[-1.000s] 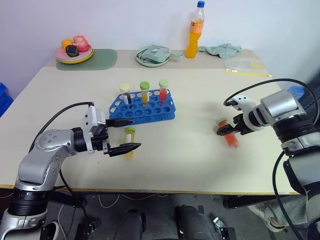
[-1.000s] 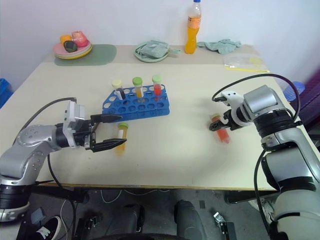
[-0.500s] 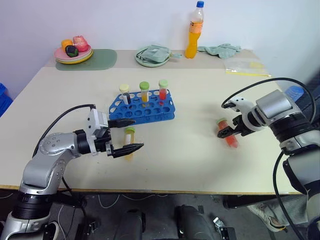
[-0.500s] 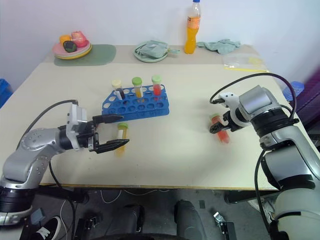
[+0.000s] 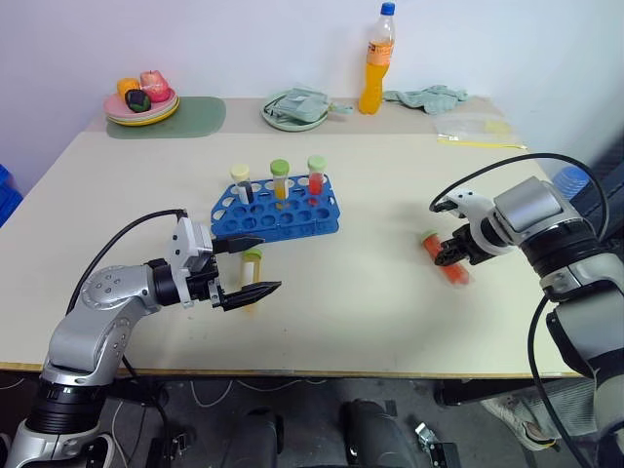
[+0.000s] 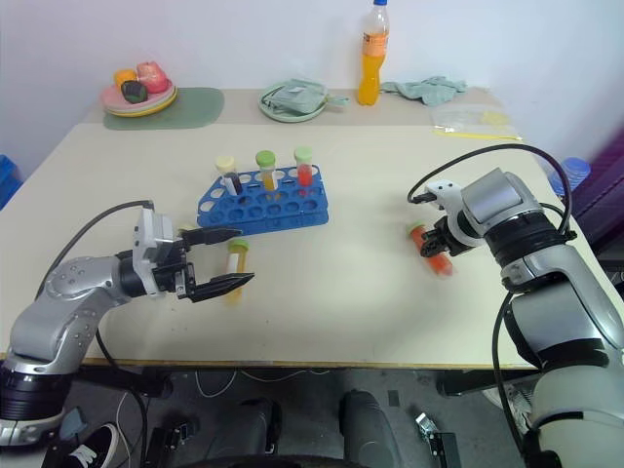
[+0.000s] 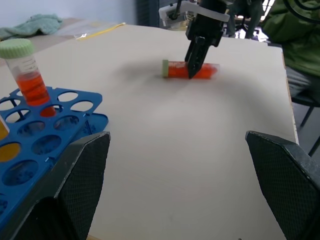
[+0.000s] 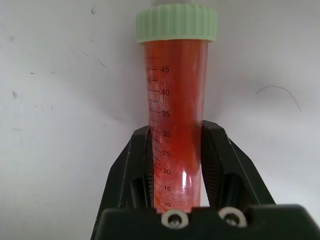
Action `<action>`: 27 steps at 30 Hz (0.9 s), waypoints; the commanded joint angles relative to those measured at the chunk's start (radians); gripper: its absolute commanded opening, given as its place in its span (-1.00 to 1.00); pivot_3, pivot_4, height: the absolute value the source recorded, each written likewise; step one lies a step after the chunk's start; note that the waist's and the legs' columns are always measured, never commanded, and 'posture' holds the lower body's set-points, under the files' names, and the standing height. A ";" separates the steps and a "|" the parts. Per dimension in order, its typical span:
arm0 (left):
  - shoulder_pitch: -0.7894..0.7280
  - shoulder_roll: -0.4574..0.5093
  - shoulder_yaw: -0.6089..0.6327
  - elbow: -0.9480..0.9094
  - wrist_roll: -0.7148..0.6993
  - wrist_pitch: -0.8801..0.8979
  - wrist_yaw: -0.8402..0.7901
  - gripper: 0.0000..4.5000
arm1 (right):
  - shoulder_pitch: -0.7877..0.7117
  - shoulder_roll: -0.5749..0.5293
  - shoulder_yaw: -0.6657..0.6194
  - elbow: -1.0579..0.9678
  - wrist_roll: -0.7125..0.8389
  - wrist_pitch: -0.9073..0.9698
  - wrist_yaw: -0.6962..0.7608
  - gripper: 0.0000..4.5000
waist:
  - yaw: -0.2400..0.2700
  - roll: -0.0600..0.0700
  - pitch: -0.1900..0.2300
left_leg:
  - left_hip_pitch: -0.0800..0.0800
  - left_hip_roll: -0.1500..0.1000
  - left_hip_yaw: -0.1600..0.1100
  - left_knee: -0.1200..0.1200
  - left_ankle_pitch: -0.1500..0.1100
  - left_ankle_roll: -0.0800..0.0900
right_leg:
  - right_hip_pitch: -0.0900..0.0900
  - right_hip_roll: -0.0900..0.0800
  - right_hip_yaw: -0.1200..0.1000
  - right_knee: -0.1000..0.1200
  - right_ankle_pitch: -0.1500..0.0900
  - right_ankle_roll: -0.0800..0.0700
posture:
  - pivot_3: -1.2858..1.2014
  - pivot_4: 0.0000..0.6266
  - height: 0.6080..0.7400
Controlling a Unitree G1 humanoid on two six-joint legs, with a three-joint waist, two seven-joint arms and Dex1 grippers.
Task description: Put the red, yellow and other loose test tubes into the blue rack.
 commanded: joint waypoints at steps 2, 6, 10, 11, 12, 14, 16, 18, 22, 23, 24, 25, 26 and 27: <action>-0.009 0.005 0.008 -0.015 0.002 -0.026 0.001 1.00 | 0.002 -0.012 -0.044 -0.085 0.030 -0.036 0.044 -0.64 | -0.010 0.001 0.000 | 0.000 0.000 0.000 0.000 0.000 0.000 | 0.000 0.000 0.000 0.000 0.000 0.000 | 0.03 -0.52 1.00; -0.023 0.008 0.010 0.007 0.006 -0.033 -0.005 1.00 | 0.090 -0.084 -0.126 -0.366 0.148 -0.121 0.180 -0.64 | -0.012 0.002 0.001 | 0.000 0.000 0.000 -0.001 0.000 0.000 | -0.001 0.000 0.000 0.000 0.000 0.000 | 0.03 -0.52 1.00; -0.044 0.013 0.020 0.043 0.011 -0.048 -0.013 1.00 | 0.209 -0.060 -0.361 -0.612 0.308 -0.135 0.185 -0.64 | -0.010 0.001 0.001 | -0.001 0.000 -0.001 -0.001 0.000 0.000 | 0.000 0.000 0.000 0.000 0.000 0.000 | 0.03 -0.52 1.00; -0.051 0.014 0.023 0.056 0.012 -0.049 -0.014 1.00 | 0.233 0.000 -0.449 -0.639 0.333 -0.174 0.129 -0.64 | -0.009 0.001 0.001 | -0.001 0.000 -0.001 -0.001 0.000 0.000 | 0.000 0.000 0.000 0.000 0.000 0.000 | 0.03 -0.52 1.00; -0.057 0.016 0.026 0.069 0.013 -0.052 -0.017 1.00 | 0.247 0.062 -0.525 -0.653 0.354 -0.210 0.072 -0.64 | -0.012 0.000 0.000 | -0.001 0.000 -0.001 0.000 0.000 0.000 | 0.000 0.000 -0.001 0.000 0.000 0.000 | 0.03 -0.52 1.00; -0.066 0.014 0.033 0.092 0.015 -0.058 -0.015 1.00 | 0.273 0.189 -0.647 -0.666 0.370 -0.291 -0.054 -0.64 | -0.014 0.000 0.000 | 0.000 0.000 -0.001 0.000 0.000 0.000 | 0.001 0.000 0.000 0.000 0.000 0.000 | 0.03 -0.52 1.00; -0.067 0.010 0.035 0.111 0.025 -0.075 -0.007 1.00 | 0.346 0.319 -0.721 -0.686 0.361 -0.502 -0.137 -0.64 | -0.011 -0.001 0.000 | 0.000 0.000 -0.001 0.000 0.000 0.000 | 0.001 0.001 0.000 0.000 0.000 0.000 | 0.03 -0.52 1.00; -0.065 0.012 0.041 0.126 0.029 -0.079 0.001 1.00 | 0.416 0.414 -0.709 -0.671 0.305 -0.708 -0.189 -0.64 | -0.008 -0.001 -0.001 | 0.000 0.000 -0.003 -0.001 0.000 0.000 | 0.001 0.001 -0.001 0.001 0.000 0.000 | 0.03 -0.52 1.00; -0.055 0.034 0.075 0.121 0.013 -0.059 0.010 1.00 | 0.441 0.608 -0.695 -0.565 0.250 -1.008 -0.304 -0.64 | -0.014 0.000 0.000 | -0.001 0.000 -0.001 -0.001 0.000 0.000 | -0.001 -0.001 0.000 0.001 0.000 0.000 | 0.03 -0.52 1.00; -0.055 0.040 0.078 0.134 0.018 -0.065 0.005 1.00 | 0.427 0.643 -0.687 -0.514 0.232 -1.055 -0.338 -0.64 | -0.015 0.000 0.000 | -0.001 0.000 -0.001 -0.001 0.000 0.000 | -0.001 -0.001 0.000 0.001 0.000 0.000 | 0.03 -0.52 1.00; -0.056 0.042 0.077 0.141 0.022 -0.068 0.004 1.00 | 0.419 0.667 -0.661 -0.462 0.201 -1.123 -0.340 -0.64 | -0.015 0.000 0.000 | 0.000 0.000 0.000 -0.001 0.000 0.000 | -0.002 -0.001 0.000 0.002 0.000 0.000 | 0.03 -0.52 1.00; -0.059 0.043 0.076 0.141 0.022 -0.065 0.005 1.00 | 0.416 0.679 -0.625 -0.418 0.162 -1.198 -0.331 -0.64 | -0.015 0.000 0.000 | 0.000 0.000 -0.001 -0.001 0.000 0.000 | -0.001 0.000 0.000 0.002 0.000 0.000 | 0.03 -0.52 1.00; -0.063 0.043 0.073 0.141 0.024 -0.065 0.008 1.00 | 0.402 0.700 -0.604 -0.359 0.134 -1.263 -0.339 -0.64 | -0.015 0.000 0.000 | 0.001 0.000 -0.001 -0.001 0.000 0.000 | -0.001 0.000 0.000 0.002 0.000 0.000 | 0.03 -0.52 1.00; -0.066 0.043 0.070 0.143 0.026 -0.065 0.009 1.00 | 0.390 0.714 -0.592 -0.314 0.116 -1.313 -0.345 -0.64 | -0.015 0.000 0.000 | 0.001 0.000 -0.001 -0.001 0.000 0.000 | -0.001 0.000 0.000 0.002 0.000 0.000 | 0.03 -0.52 1.00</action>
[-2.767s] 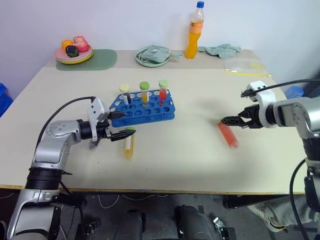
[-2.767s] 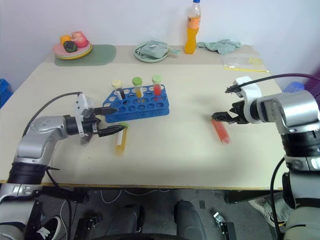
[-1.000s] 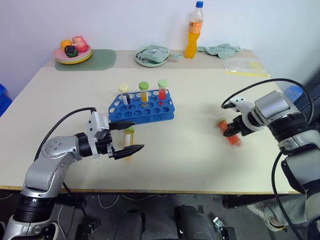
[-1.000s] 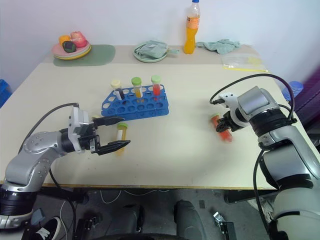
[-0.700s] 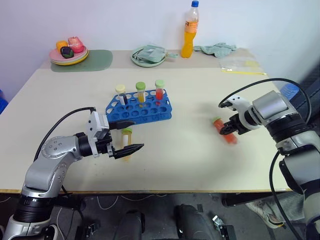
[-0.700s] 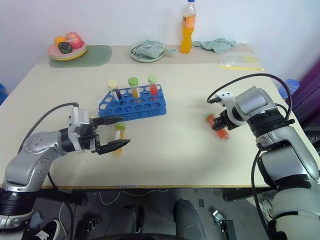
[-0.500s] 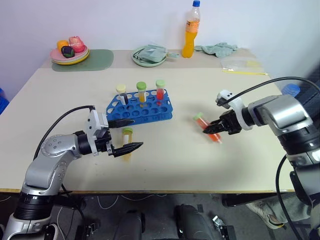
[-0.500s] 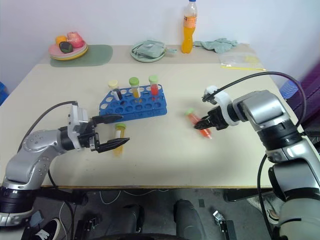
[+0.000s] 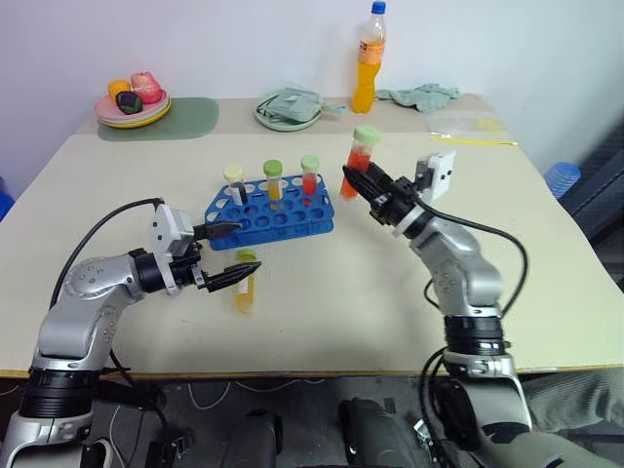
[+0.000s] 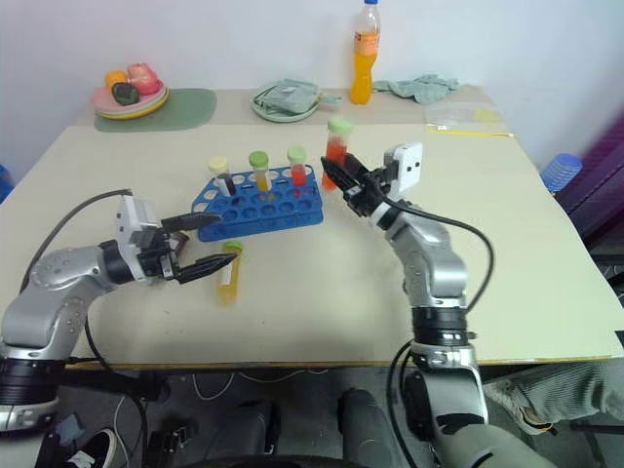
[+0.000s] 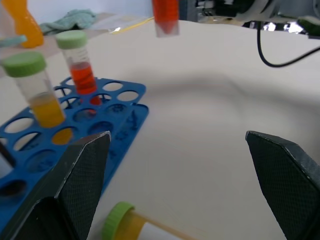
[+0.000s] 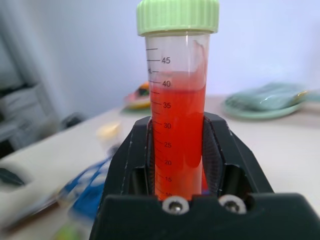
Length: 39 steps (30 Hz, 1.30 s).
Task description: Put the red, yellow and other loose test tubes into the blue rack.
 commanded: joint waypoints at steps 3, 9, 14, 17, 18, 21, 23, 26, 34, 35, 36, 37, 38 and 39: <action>-0.026 0.016 0.020 0.014 0.009 -0.020 -0.003 1.00 | -0.069 0.074 0.086 0.212 -0.102 -0.303 -0.014 -0.64 | -0.001 0.000 0.000 | 0.000 0.000 0.000 0.000 0.000 0.000 | 0.000 0.000 0.000 0.000 0.000 0.000 | 0.03 -0.52 1.00; -0.035 0.023 0.035 0.070 0.035 -0.060 0.005 1.00 | -0.132 0.110 0.138 0.484 -0.203 -0.546 -0.070 -0.64 | 0.000 0.000 0.000 | 0.000 0.000 0.000 0.000 0.000 0.000 | 0.000 0.000 0.000 0.000 0.000 0.000 | 0.03 -0.52 1.00; -0.033 0.031 0.046 0.092 0.042 -0.079 0.000 1.00 | -0.180 0.100 0.133 0.642 -0.229 -0.648 -0.105 -0.64 | -0.002 0.000 0.000 | 0.000 0.000 0.000 0.000 0.000 0.000 | 0.000 0.000 0.000 0.000 0.000 0.000 | 0.03 -0.52 1.00; -0.026 0.033 0.052 0.089 0.042 -0.082 0.000 1.00 | -0.190 0.087 0.125 0.690 -0.226 -0.675 -0.107 -0.64 | -0.002 0.000 0.000 | 0.000 0.000 0.000 -0.001 0.000 0.000 | 0.000 0.000 0.000 0.000 0.000 0.000 | 0.03 -0.52 1.00; -0.022 0.034 0.053 0.086 0.042 -0.083 0.000 1.00 | -0.192 0.082 0.122 0.702 -0.223 -0.680 -0.104 -0.64 | -0.002 0.000 0.000 | 0.000 0.000 0.000 0.000 0.000 0.000 | 0.000 0.000 0.000 0.000 0.000 0.000 | 0.03 -0.52 1.00; -0.014 0.036 0.060 0.069 0.039 -0.075 0.007 1.00 | -0.192 0.063 0.117 0.740 -0.228 -0.700 -0.108 -0.64 | -0.002 0.000 0.000 | 0.000 0.000 -0.001 0.000 0.000 0.000 | 0.000 0.000 0.000 0.000 0.000 0.000 | 0.03 -0.52 1.00; -0.015 0.034 0.055 0.046 0.037 -0.058 0.018 1.00 | -0.196 0.060 0.112 0.755 -0.225 -0.701 -0.113 -0.64 | -0.002 0.000 0.000 | 0.000 0.000 -0.001 0.000 0.000 0.000 | 0.000 0.000 0.000 0.000 0.000 0.000 | 0.03 -0.52 1.00; -0.023 0.032 0.048 0.020 0.034 -0.034 0.034 1.00 | -0.193 0.052 0.115 0.758 -0.233 -0.711 -0.111 -0.64 | -0.002 0.000 0.000 | 0.000 0.000 -0.001 0.000 0.000 0.000 | 0.000 0.000 0.000 0.000 0.000 0.000 | 0.03 -0.52 1.00; -0.045 0.033 0.043 -0.030 0.029 0.020 0.064 1.00 | -0.167 0.054 0.122 0.747 -0.232 -0.714 -0.105 -0.64 | -0.002 0.000 0.000 | 0.000 0.000 -0.001 0.000 0.000 0.000 | 0.000 0.000 0.000 0.000 0.000 0.000 | 0.03 -0.52 1.00; -0.046 0.033 0.043 -0.034 0.031 0.024 0.066 1.00 | -0.166 0.058 0.125 0.745 -0.234 -0.714 -0.107 -0.64 | -0.002 0.000 0.000 | 0.000 0.000 -0.001 0.000 0.000 0.000 | 0.000 0.000 0.000 0.000 0.000 0.000 | 0.03 -0.52 1.00; -0.049 0.031 0.043 -0.039 0.030 0.031 0.070 1.00 | -0.166 0.065 0.128 0.743 -0.235 -0.713 -0.108 -0.64 | -0.003 0.000 0.000 | 0.000 0.000 -0.001 0.000 0.000 0.000 | 0.000 0.000 0.000 0.000 0.000 0.000 | 0.03 -0.52 1.00; -0.051 0.029 0.043 -0.044 0.027 0.038 0.073 1.00 | -0.166 0.071 0.131 0.742 -0.236 -0.712 -0.110 -0.64 | -0.003 0.000 0.000 | 0.000 0.000 -0.001 0.000 0.000 0.000 | 0.000 0.000 0.000 0.000 0.000 0.000 | 0.03 -0.52 1.00; -0.052 0.029 0.043 -0.047 0.026 0.044 0.076 1.00 | -0.165 0.076 0.134 0.740 -0.238 -0.712 -0.112 -0.64 | -0.004 0.000 0.000 | 0.000 0.000 -0.001 0.000 0.000 0.000 | 0.000 0.000 0.000 0.000 0.000 0.000 | 0.03 -0.52 1.00; -0.053 0.028 0.044 -0.051 0.024 0.048 0.077 1.00 | -0.165 0.085 0.135 0.738 -0.235 -0.710 -0.111 -0.64 | -0.005 0.000 0.000 | 0.000 0.000 -0.001 0.000 0.000 0.000 | 0.000 0.000 0.000 0.000 0.000 0.000 | 0.03 -0.52 1.00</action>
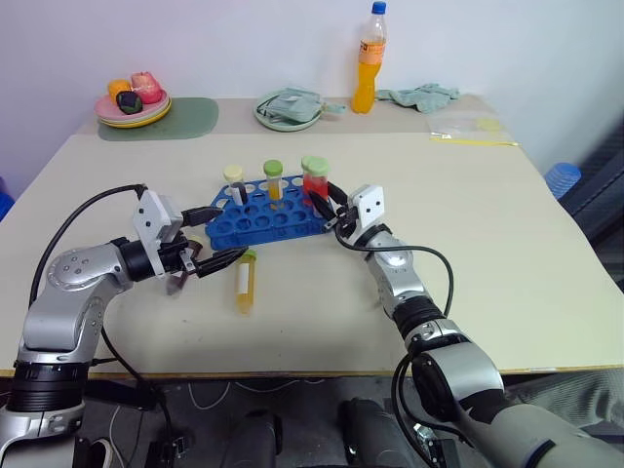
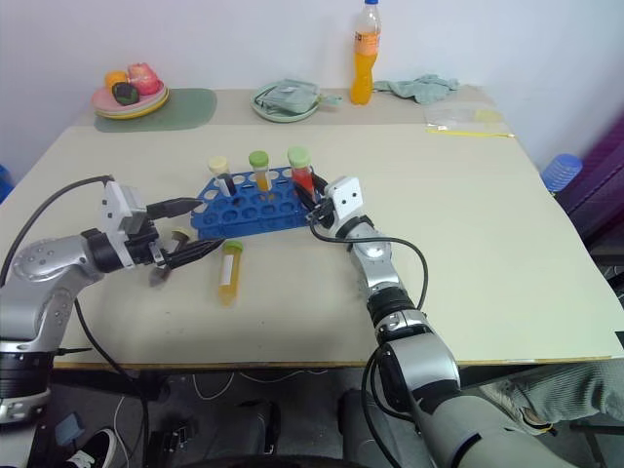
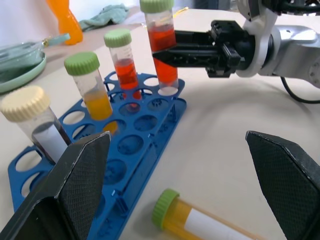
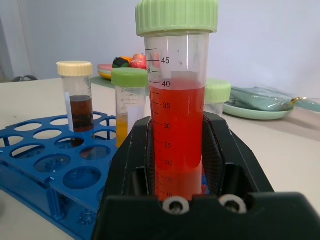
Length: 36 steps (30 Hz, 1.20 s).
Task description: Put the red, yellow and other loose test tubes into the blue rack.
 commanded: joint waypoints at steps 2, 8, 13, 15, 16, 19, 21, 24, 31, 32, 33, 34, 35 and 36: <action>-0.016 0.005 0.012 -0.046 -0.021 0.018 0.012 1.00 | 0.006 0.031 0.015 -0.026 -0.009 -0.009 -0.005 -0.64 | -0.004 0.000 0.000 | 0.000 0.000 0.000 0.000 0.000 0.000 | 0.000 0.000 0.000 0.000 0.000 0.000 | 0.03 -0.52 1.00; -0.004 0.008 0.024 -0.073 -0.031 0.036 0.023 1.00 | 0.003 0.044 0.027 -0.017 -0.024 -0.014 -0.005 -0.64 | -0.019 0.000 0.000 | 0.000 0.000 -0.002 0.000 0.000 0.000 | 0.000 0.000 0.000 0.000 0.000 0.000 | 0.03 -0.52 1.00; 0.013 0.014 0.032 -0.080 -0.036 0.036 0.025 1.00 | -0.009 0.037 0.011 0.001 -0.005 0.005 0.016 -0.64 | -0.021 0.000 0.000 | 0.000 0.000 -0.005 -0.001 0.000 0.000 | 0.000 0.000 0.000 0.000 0.000 0.000 | 0.03 -0.52 1.00; 0.016 0.012 0.034 -0.081 -0.038 0.039 0.027 1.00 | -0.010 0.036 -0.007 0.006 0.020 0.022 0.033 -0.42 | -0.021 0.000 0.000 | 0.000 0.000 -0.005 -0.001 0.000 0.000 | 0.000 0.000 0.000 0.000 0.000 0.000 | 0.03 -0.52 1.00; 0.018 0.012 0.034 -0.079 -0.037 0.036 0.026 1.00 | -0.011 0.035 -0.011 0.006 0.025 0.027 0.038 -0.18 | -0.021 0.000 0.000 | 0.000 0.000 -0.005 0.000 0.000 0.000 | 0.000 0.000 0.000 0.000 0.000 0.000 | 0.03 -0.52 1.00; 0.024 0.010 0.033 -0.075 -0.035 0.030 0.024 1.00 | -0.012 0.028 -0.016 -0.004 0.023 0.031 0.039 0.48 | -0.020 0.000 0.000 | 0.000 0.000 -0.005 0.000 0.000 0.000 | 0.000 0.000 0.000 0.000 0.000 0.000 | 0.03 -0.52 1.00; 0.028 0.007 0.032 -0.072 -0.033 0.027 0.022 1.00 | -0.012 0.014 -0.015 -0.014 0.013 0.030 0.032 0.88 | -0.020 0.000 0.000 | 0.000 0.000 -0.005 0.000 0.000 0.000 | 0.000 0.000 0.000 0.000 0.000 0.000 | 0.03 -0.52 1.00; 0.032 0.009 0.032 -0.063 -0.030 0.022 0.018 1.00 | 0.000 -0.014 -0.026 -0.049 0.024 0.036 0.043 0.97 | -0.020 0.000 0.000 | 0.000 0.000 -0.005 0.000 0.000 0.000 | 0.000 0.000 0.000 0.000 0.000 0.000 | 0.03 -0.52 1.00; 0.074 0.035 0.055 -0.083 -0.047 0.046 0.008 1.00 | 0.085 -0.159 -0.069 -0.333 0.132 0.177 0.162 0.97 | -0.017 0.001 0.000 | -0.001 0.000 -0.005 0.000 0.000 0.000 | 0.000 0.000 0.000 0.000 0.000 0.000 | 0.03 -0.52 1.00; 0.081 0.040 0.063 -0.083 -0.051 0.048 0.004 1.00 | 0.104 -0.181 -0.072 -0.393 0.154 0.217 0.183 0.97 | -0.016 0.001 0.000 | -0.001 0.000 -0.005 0.000 0.000 0.000 | 0.000 0.000 0.000 0.000 0.000 0.000 | 0.03 -0.52 1.00; 0.094 0.042 0.068 -0.104 -0.053 0.058 0.013 1.00 | 0.141 -0.232 -0.082 -0.485 0.208 0.298 0.238 0.97 | -0.015 0.001 0.000 | -0.001 0.000 -0.006 0.000 0.000 0.000 | 0.000 -0.001 0.000 0.000 0.000 0.000 | 0.03 -0.52 1.00; 0.104 0.044 0.075 -0.120 -0.062 0.076 0.023 1.00 | 0.174 -0.276 -0.093 -0.568 0.272 0.400 0.291 0.97 | -0.010 0.001 0.001 | -0.001 0.000 -0.006 0.000 0.000 0.000 | 0.000 -0.001 0.000 -0.001 0.000 0.000 | 0.03 -0.52 1.00; 0.116 0.050 0.081 -0.134 -0.067 0.092 0.030 1.00 | 0.207 -0.318 -0.097 -0.651 0.346 0.504 0.351 0.97 | -0.007 0.001 0.001 | -0.001 0.000 -0.006 0.000 0.000 0.000 | 0.000 -0.001 0.000 -0.001 0.000 0.000 | 0.03 -0.52 1.00; 0.134 0.056 0.089 -0.159 -0.077 0.110 0.035 1.00 | 0.236 -0.362 -0.098 -0.715 0.380 0.556 0.397 0.97 | -0.004 0.001 0.001 | -0.001 0.000 -0.006 0.000 0.000 0.000 | 0.001 -0.001 0.000 -0.001 0.000 0.000 | 0.03 -0.52 1.00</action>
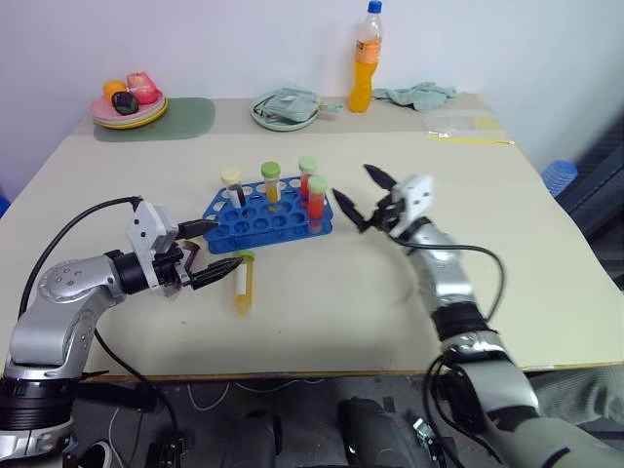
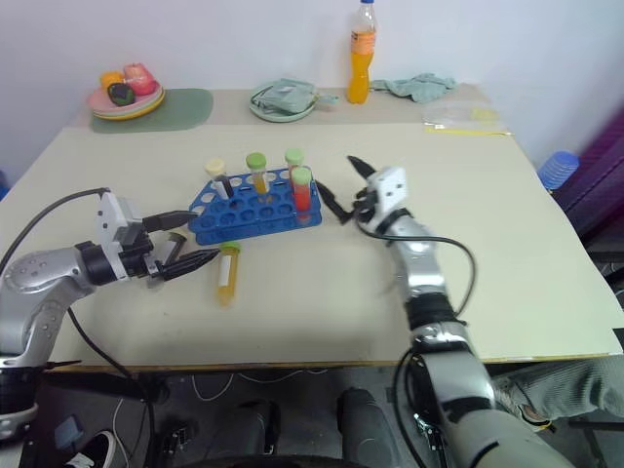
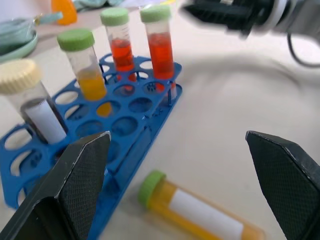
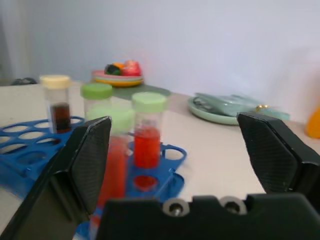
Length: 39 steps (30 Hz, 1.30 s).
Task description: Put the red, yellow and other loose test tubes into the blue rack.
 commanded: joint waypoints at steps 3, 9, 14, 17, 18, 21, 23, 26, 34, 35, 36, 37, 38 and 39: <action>0.073 0.043 0.068 -0.130 -0.044 0.096 0.053 1.00 | 0.086 -0.172 -0.032 -0.353 0.240 0.323 0.213 0.97 | 0.003 0.001 0.001 | 0.001 0.000 0.001 0.000 0.000 0.000 | 0.001 0.001 0.000 0.000 0.000 0.000 | 0.03 -0.52 1.00; 0.123 0.065 0.042 -0.262 0.004 0.282 0.231 1.00 | 0.113 -0.300 -0.031 -0.482 0.326 0.480 0.350 0.97 | 0.012 0.001 0.001 | 0.002 0.001 0.001 0.001 0.000 0.000 | 0.001 0.002 0.000 0.000 0.000 0.000 | 0.03 -0.52 1.00; 0.072 0.105 0.044 -0.402 -0.054 0.637 0.381 1.00 | 0.137 -0.347 0.002 -0.528 0.313 0.489 0.447 0.97 | 0.017 0.000 0.001 | 0.001 0.000 0.001 0.001 0.000 0.000 | 0.002 0.001 0.000 -0.001 0.000 0.000 | 0.03 -0.52 1.00; -0.083 0.065 0.091 -0.444 -0.130 1.021 0.475 1.00 | 0.138 -0.351 0.013 -0.534 0.315 0.489 0.473 0.97 | 0.023 -0.001 0.001 | 0.000 0.000 0.000 0.002 0.000 0.000 | 0.003 0.001 -0.002 -0.001 0.000 0.000 | 0.03 -0.52 1.00; -0.128 0.086 0.068 -0.458 -0.126 1.110 0.487 1.00 | 0.138 -0.347 0.015 -0.537 0.316 0.488 0.477 0.97 | 0.020 -0.002 0.001 | 0.000 -0.001 0.001 0.003 0.000 0.000 | 0.003 0.001 -0.002 -0.001 0.000 0.001 | 0.03 -0.52 1.00; -0.205 0.085 0.054 -0.394 -0.218 1.202 0.538 1.00 | 0.145 -0.330 0.028 -0.547 0.312 0.481 0.481 0.97 | 0.010 -0.002 0.001 | 0.001 0.000 0.000 0.002 0.000 0.000 | 0.003 0.002 -0.002 0.000 0.000 0.001 | 0.03 -0.52 1.00; -0.250 0.056 0.046 -0.335 -0.286 1.203 0.603 1.00 | 0.150 -0.320 0.039 -0.549 0.311 0.483 0.483 0.97 | 0.011 -0.002 0.001 | 0.002 0.000 -0.001 0.001 0.000 0.000 | 0.002 0.002 -0.002 0.000 0.000 0.000 | 0.03 -0.52 1.00; -0.298 0.032 0.002 -0.264 -0.373 1.203 0.727 1.00 | 0.153 -0.301 0.052 -0.550 0.306 0.477 0.477 0.97 | 0.015 -0.002 0.001 | 0.001 0.000 -0.003 0.001 0.000 0.000 | 0.002 0.002 -0.002 0.000 0.000 0.000 | 0.03 -0.52 1.00; -0.457 -0.023 -0.059 0.011 -0.710 1.203 1.144 1.00 | 0.186 -0.259 0.084 -0.581 0.305 0.487 0.449 0.97 | 0.024 -0.004 0.001 | 0.000 -0.001 -0.004 0.002 0.000 -0.001 | 0.002 0.000 -0.002 0.000 0.000 0.000 | 0.03 -0.52 1.00; -0.499 -0.004 -0.095 0.055 -0.755 1.203 1.173 1.00 | 0.192 -0.252 0.090 -0.584 0.301 0.483 0.446 0.97 | 0.026 -0.004 0.001 | 0.000 -0.001 -0.004 0.002 0.001 -0.002 | 0.002 0.000 -0.003 0.000 0.000 0.000 | 0.03 -0.52 1.00; -0.527 0.013 -0.120 0.088 -0.796 1.203 1.199 1.00 | 0.196 -0.247 0.095 -0.587 0.298 0.481 0.442 0.97 | 0.027 -0.004 0.001 | 0.000 -0.001 -0.005 0.002 0.001 -0.002 | 0.002 0.000 -0.003 0.000 0.000 0.000 | 0.03 -0.52 1.00; -0.559 0.019 -0.136 0.141 -0.834 1.203 1.240 1.00 | 0.197 -0.242 0.098 -0.589 0.297 0.482 0.439 0.97 | 0.027 -0.004 0.001 | 0.000 -0.002 -0.004 0.002 0.001 -0.002 | 0.002 0.000 -0.003 0.000 0.000 0.000 | 0.03 -0.52 1.00; -0.587 0.030 -0.162 0.177 -0.866 1.203 1.266 1.00 | 0.196 -0.238 0.102 -0.588 0.294 0.479 0.437 0.97 | 0.029 -0.004 0.001 | 0.000 -0.002 -0.004 0.002 0.001 -0.002 | 0.002 0.000 -0.003 0.000 0.000 0.000 | 0.03 -0.52 1.00; -0.605 0.035 -0.186 0.209 -0.904 1.203 1.299 1.00 | 0.197 -0.232 0.104 -0.588 0.291 0.474 0.433 0.97 | 0.028 -0.004 0.001 | 0.000 -0.002 -0.004 0.001 0.001 -0.002 | 0.001 0.000 -0.003 0.000 0.000 0.000 | 0.03 -0.52 1.00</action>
